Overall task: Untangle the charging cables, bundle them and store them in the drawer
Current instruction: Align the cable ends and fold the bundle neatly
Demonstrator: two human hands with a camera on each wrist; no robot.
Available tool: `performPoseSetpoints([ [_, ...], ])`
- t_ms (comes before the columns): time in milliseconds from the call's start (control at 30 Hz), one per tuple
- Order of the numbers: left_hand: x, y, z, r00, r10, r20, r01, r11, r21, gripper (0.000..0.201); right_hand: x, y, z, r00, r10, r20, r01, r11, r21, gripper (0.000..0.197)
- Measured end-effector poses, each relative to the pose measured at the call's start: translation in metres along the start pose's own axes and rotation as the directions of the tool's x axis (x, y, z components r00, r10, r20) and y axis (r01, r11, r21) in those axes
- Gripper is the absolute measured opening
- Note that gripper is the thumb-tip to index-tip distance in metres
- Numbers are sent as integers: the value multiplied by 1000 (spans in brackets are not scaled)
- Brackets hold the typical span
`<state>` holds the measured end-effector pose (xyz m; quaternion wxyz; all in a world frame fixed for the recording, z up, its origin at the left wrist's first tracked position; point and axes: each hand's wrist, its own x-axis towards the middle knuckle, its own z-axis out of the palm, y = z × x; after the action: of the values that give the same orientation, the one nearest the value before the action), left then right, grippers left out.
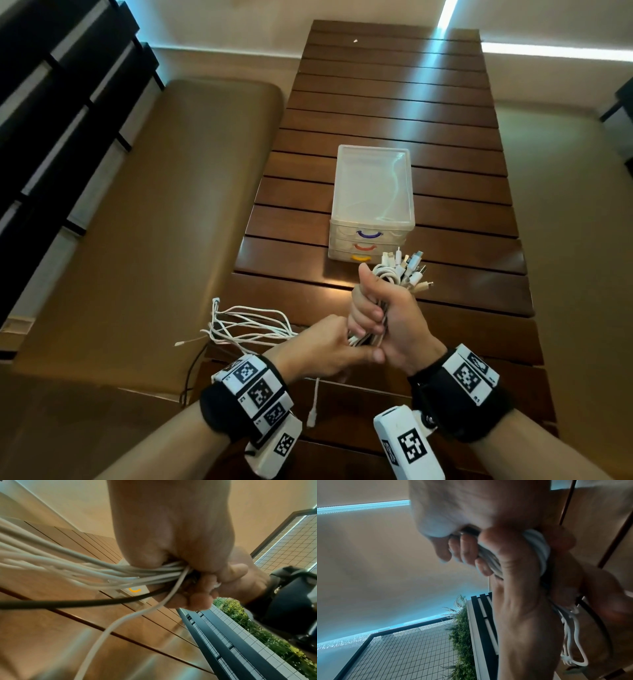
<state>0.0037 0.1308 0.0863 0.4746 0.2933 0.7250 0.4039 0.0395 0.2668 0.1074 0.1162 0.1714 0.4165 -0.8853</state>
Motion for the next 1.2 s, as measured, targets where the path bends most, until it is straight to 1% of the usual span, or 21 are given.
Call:
performPoseSetpoints([
  [100,5,-5,2,999,-44,-2,44,996,83,39,-1,2,-1,997,19,-76,-17,999,33,57],
  [133,6,-6,3,999,-52,3,52,994,92,39,-2,3,-2,995,27,-98,-23,999,50,56],
  [233,7,-7,5,997,-29,71,28,999,19,25,-2,5,-2,991,46,-129,-36,996,77,50],
  [300,7,-7,6,993,-37,113,44,997,-58,28,-4,5,-1,989,52,-141,-37,994,107,43],
  [333,6,-9,8,993,-44,109,52,996,-68,32,-5,6,0,989,59,-138,-42,991,124,40],
  [400,5,-12,9,996,-52,67,53,999,-9,44,-5,8,1,990,72,-121,-54,987,152,37],
  [467,4,-21,12,999,-36,10,35,995,94,66,-5,12,0,991,84,-108,-66,984,165,37],
  [500,5,-26,13,999,-33,0,33,992,124,75,-5,13,-1,991,82,-105,-65,985,162,37],
  [533,6,-30,14,1000,-30,-5,31,991,128,79,-5,14,-1,992,79,-99,-63,986,154,38],
  [600,7,-30,11,1000,-26,-13,27,988,153,77,-5,12,1,995,63,-71,-55,992,114,36],
  [667,3,-23,2,1000,-8,-20,13,966,257,67,-4,7,2,999,38,-37,-36,997,69,35],
  [767,-6,-27,-11,999,32,-32,-16,916,401,37,-5,1,0,1000,5,29,-7,998,60,36],
  [800,-10,-32,-16,998,39,-55,-11,902,432,25,-6,-1,-1,999,-8,46,5,997,74,36],
  [833,-15,-37,-20,996,34,-85,8,895,446,18,-6,-2,-2,998,-26,61,20,996,92,36],
  [933,-30,-49,-25,984,53,-167,20,912,410,24,-5,-4,-3,994,-90,69,80,986,147,42],
  [1033,-46,-52,-28,982,55,-182,11,938,346,20,-3,0,2,992,-120,42,112,982,154,37],
  [1067,-49,-55,-31,983,28,-181,40,932,361,20,-3,1,4,991,-128,39,120,981,151,37],
  [1100,-52,-61,-35,982,-17,-188,94,909,407,22,-2,1,5,989,-140,41,132,980,151,39],
  [1167,-60,-75,-52,963,-132,-236,237,830,505,30,1,-3,6,983,-179,47,169,973,156,43],
  [1200,-65,-83,-62,949,-177,-263,294,800,523,34,3,-6,6,981,-191,44,183,972,151,44],
])
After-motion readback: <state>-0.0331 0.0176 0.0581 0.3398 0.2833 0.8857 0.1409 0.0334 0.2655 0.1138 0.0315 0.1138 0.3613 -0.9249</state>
